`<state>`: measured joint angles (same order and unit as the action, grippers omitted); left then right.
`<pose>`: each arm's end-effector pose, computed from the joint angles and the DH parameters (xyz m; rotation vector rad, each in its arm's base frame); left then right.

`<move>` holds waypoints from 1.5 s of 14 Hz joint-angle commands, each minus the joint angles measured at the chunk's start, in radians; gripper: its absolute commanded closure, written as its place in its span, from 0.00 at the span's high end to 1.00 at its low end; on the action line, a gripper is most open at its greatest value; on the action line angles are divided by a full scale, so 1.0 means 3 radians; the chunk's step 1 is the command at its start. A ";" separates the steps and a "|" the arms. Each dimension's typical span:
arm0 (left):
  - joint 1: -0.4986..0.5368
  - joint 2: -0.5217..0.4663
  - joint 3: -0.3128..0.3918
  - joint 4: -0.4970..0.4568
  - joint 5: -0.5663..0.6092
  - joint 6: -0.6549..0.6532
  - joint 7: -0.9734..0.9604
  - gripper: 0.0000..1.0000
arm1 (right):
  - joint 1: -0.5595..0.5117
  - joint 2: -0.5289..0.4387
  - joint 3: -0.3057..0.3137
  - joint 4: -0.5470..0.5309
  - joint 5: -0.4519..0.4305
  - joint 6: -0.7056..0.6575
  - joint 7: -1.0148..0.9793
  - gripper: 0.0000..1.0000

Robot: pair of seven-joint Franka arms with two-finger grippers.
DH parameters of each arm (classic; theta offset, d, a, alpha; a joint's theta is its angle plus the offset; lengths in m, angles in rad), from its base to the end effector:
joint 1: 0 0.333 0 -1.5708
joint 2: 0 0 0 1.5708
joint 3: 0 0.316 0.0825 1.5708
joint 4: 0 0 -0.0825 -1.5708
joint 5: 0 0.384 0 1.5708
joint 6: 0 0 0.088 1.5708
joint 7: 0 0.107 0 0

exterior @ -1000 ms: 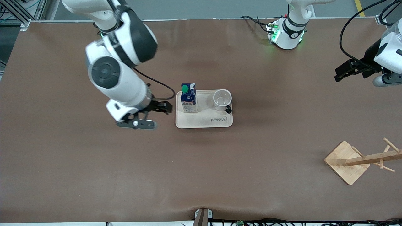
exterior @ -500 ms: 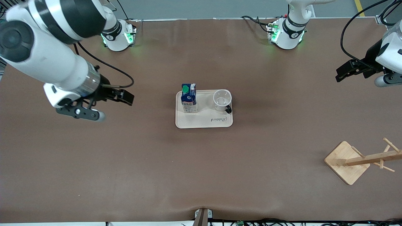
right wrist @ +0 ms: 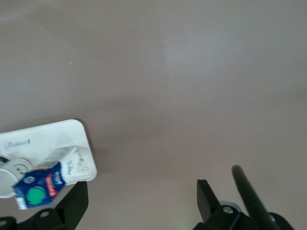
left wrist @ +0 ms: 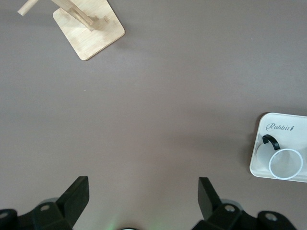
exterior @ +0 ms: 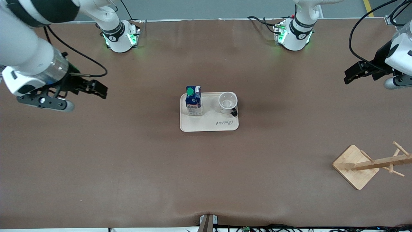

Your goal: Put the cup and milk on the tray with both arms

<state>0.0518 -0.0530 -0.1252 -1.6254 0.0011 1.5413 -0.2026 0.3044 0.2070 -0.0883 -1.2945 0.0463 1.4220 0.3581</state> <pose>0.5330 -0.0409 0.6249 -3.1227 -0.2025 0.0472 0.5855 0.1407 0.6210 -3.1272 0.2126 0.1308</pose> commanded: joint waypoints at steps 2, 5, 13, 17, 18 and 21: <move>0.0006 -0.0069 0.0008 -0.0043 -0.0040 -0.0035 0.0026 1.00 | -0.0400 -0.0352 0.0049 -0.0476 -0.0032 0.0169 -0.0685 1.00; 0.0006 -0.0074 0.0008 -0.0053 -0.0040 -0.0065 0.0011 1.00 | -0.0707 -0.0357 0.0049 -0.0476 -0.0031 0.0148 -0.1213 1.00; 0.0006 -0.0059 0.0003 -0.0053 -0.0040 -0.0055 0.0006 1.00 | -0.0912 -0.0633 0.0069 -0.0664 -0.0037 -0.0032 -0.1567 1.00; 0.0001 -0.0048 0.0008 -0.0048 -0.0040 -0.0040 0.0006 1.00 | -0.0846 -0.0859 0.0100 -0.0987 -0.0037 0.0174 -0.1282 1.00; 0.0006 -0.0048 0.0003 -0.0053 -0.0040 -0.0040 0.0006 1.00 | -0.0841 -0.0864 0.0100 -0.0992 -0.0037 0.0174 -0.1235 1.00; 0.0001 -0.0028 0.0003 -0.0043 -0.0040 -0.0035 0.0006 1.00 | -0.0841 -0.0808 0.0095 -0.0759 -0.0123 0.0128 -0.1260 1.00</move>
<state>0.0515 -0.0528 -0.1252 -1.6295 0.0011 1.5289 -0.2026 0.0491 -0.0170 -0.0618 -1.5472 0.0371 1.4592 -0.0395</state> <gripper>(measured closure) 0.000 0.000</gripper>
